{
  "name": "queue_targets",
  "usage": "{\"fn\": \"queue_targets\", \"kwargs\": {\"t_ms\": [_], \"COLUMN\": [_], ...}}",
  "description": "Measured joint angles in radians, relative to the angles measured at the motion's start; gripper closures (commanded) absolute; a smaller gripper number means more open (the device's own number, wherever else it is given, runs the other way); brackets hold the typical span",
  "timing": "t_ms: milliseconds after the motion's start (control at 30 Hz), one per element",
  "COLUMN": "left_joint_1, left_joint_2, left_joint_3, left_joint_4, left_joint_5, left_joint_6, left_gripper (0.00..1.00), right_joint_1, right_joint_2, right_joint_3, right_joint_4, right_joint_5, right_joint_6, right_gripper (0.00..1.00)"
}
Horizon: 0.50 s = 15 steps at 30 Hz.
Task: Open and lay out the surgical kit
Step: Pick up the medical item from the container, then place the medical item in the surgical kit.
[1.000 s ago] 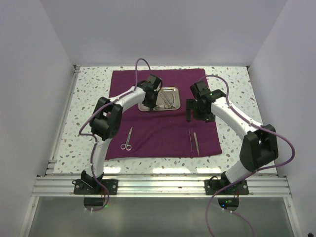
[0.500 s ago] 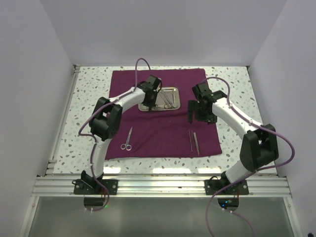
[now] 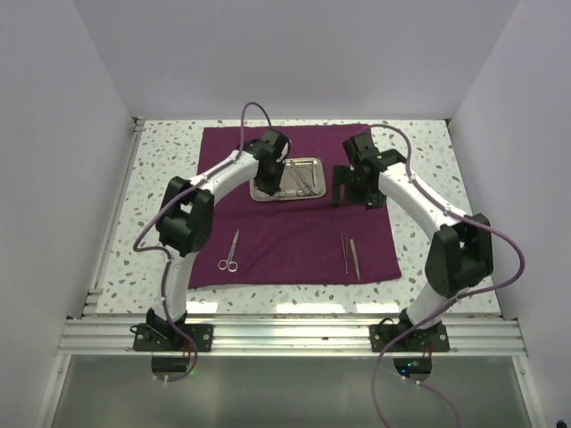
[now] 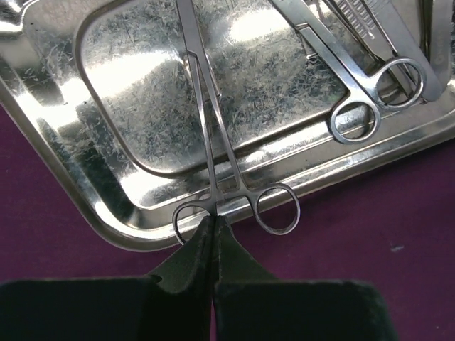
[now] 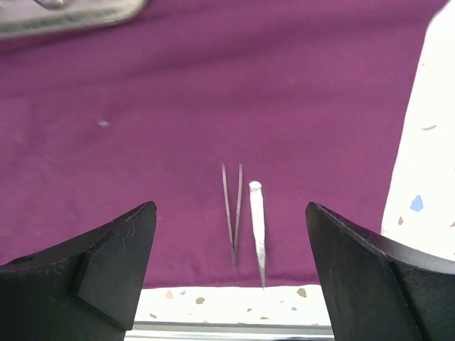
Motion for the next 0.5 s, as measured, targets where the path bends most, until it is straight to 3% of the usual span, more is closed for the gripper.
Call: {"fn": "queue_targets", "kwargs": {"t_ms": [200,500], "left_joint_1": [0.000,0.000], "left_joint_2": [-0.148,-0.608], "left_joint_3": [-0.064,-0.543], "left_joint_4": [-0.038,-0.036], "left_joint_5": [0.001,0.011], "left_joint_6": [-0.002,-0.044], "left_gripper": [1.00,1.00], "right_joint_1": [0.000,0.000], "right_joint_2": [0.095,0.274], "right_joint_3": [0.142,0.391], "right_joint_4": [-0.002,0.001], "right_joint_5": [-0.029,-0.070], "right_joint_6": [-0.008,-0.011], "right_gripper": [0.11,0.11]}}
